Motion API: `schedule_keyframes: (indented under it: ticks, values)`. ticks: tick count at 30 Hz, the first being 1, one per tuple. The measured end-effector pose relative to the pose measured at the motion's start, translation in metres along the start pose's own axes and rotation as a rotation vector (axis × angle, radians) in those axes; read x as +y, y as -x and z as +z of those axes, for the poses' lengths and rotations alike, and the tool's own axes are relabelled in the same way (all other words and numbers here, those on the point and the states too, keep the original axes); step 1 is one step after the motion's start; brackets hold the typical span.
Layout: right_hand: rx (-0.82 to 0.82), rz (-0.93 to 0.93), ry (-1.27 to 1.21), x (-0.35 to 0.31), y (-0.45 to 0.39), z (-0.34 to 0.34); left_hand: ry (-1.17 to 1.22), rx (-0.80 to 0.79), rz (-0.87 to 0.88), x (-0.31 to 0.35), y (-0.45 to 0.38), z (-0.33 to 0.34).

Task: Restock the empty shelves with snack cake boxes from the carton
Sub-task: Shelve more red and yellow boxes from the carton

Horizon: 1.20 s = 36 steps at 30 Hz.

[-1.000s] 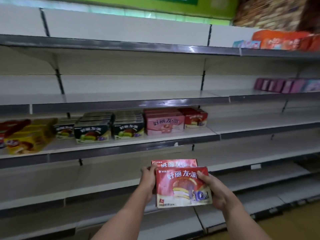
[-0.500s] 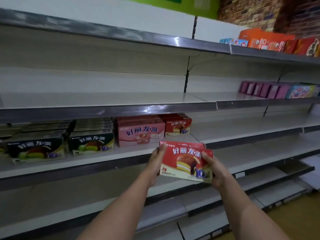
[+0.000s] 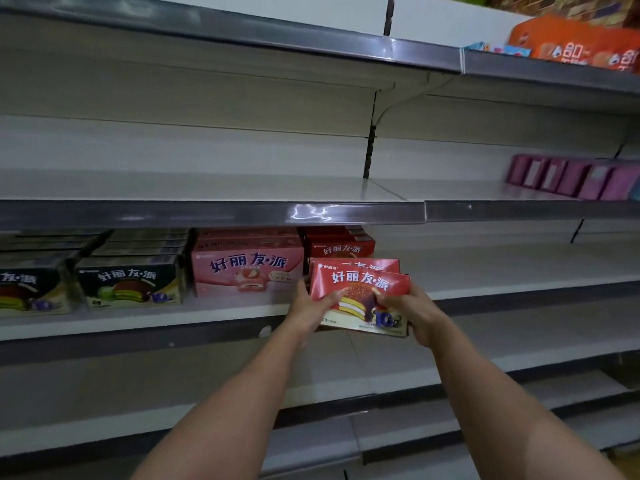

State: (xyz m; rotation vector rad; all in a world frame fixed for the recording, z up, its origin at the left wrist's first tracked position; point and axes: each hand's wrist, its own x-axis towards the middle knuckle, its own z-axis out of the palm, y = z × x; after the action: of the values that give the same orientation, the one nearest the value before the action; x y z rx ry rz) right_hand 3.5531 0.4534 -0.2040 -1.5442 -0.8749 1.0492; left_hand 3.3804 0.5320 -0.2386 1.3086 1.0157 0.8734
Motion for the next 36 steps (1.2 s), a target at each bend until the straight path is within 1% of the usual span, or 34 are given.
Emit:
schedule_keyframes:
  ticks: [2,5,7,10,14,16,19,24,27,31,34,36]
  values:
    - [-0.019,-0.029,0.108,-0.009,-0.011,-0.013,-0.035,0.033,0.056,0.001,-0.011,0.013]
    - [0.003,-0.093,0.153,-0.012,-0.034,-0.026,-0.129,0.133,0.088,-0.003,-0.027,0.03]
    - [0.044,-0.162,0.234,-0.008,-0.051,-0.028,-0.257,0.24,0.091,-0.01,-0.039,0.034]
    - [0.103,-0.245,0.367,0.003,-0.077,-0.026,-0.523,0.38,0.09,-0.009,-0.05,0.036]
    - [0.162,-0.315,0.533,0.011,-0.111,-0.021,-0.67,0.461,0.092,-0.008,-0.07,0.033]
    - [0.171,-0.32,0.603,0.014,-0.128,-0.019,-0.679,0.459,0.12,-0.012,-0.082,0.031]
    - [0.166,-0.337,0.625,0.026,-0.151,-0.016,-0.683,0.455,0.145,-0.02,-0.098,0.029]
    - [0.082,-0.297,0.563,0.042,-0.166,-0.015,-0.734,0.43,0.112,-0.039,-0.106,0.026]
    - [0.051,-0.274,0.633,0.043,-0.17,-0.017,-0.797,0.404,0.086,-0.041,-0.109,0.027]
    - [0.054,-0.265,0.642,0.039,-0.176,-0.018,-0.784,0.453,0.084,-0.039,-0.113,0.031]
    - [0.083,-0.253,0.684,0.037,-0.178,-0.016,-0.698,0.532,0.105,-0.038,-0.115,0.037]
    - [0.104,-0.237,0.698,0.037,-0.18,-0.014,-0.643,0.557,0.112,-0.036,-0.114,0.043]
